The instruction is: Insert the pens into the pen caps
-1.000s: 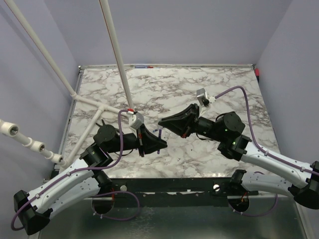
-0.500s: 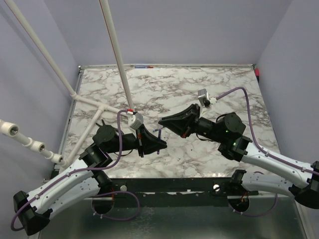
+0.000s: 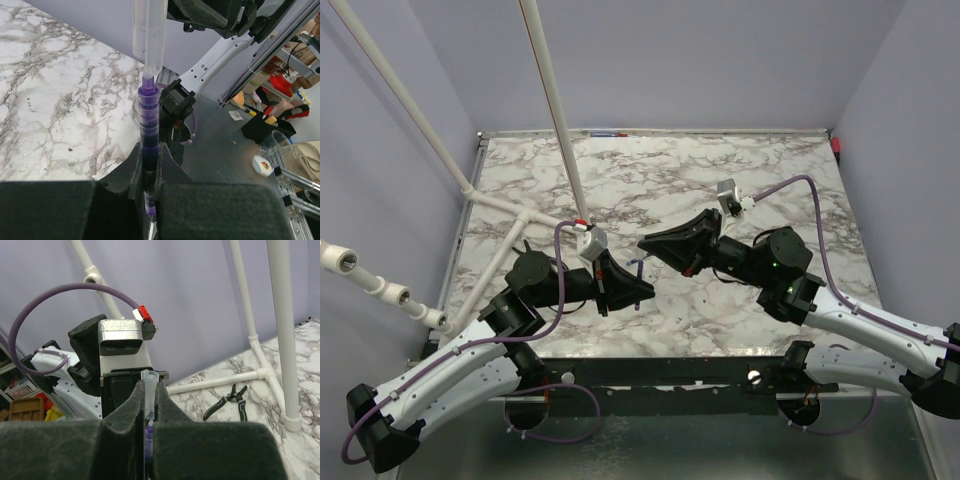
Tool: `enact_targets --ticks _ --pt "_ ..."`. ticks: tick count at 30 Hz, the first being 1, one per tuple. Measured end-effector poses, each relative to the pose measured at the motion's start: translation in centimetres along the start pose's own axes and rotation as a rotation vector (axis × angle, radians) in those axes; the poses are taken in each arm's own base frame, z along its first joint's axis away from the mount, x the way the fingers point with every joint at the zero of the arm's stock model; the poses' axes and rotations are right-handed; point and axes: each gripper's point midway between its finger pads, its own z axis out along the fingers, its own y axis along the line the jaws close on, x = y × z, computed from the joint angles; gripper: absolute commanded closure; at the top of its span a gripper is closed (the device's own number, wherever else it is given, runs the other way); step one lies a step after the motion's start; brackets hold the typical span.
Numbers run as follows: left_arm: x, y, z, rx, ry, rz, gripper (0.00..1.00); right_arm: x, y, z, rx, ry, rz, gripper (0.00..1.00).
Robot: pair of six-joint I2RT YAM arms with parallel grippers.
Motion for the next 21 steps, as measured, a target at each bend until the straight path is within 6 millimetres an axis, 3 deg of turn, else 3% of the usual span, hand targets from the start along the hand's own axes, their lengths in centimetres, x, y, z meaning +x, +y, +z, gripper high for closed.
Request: enact_targets --ticks 21 --pt "-0.11 -0.11 -0.07 0.002 -0.004 0.004 1.0 0.4 0.24 0.06 0.006 0.008 -0.008 0.99"
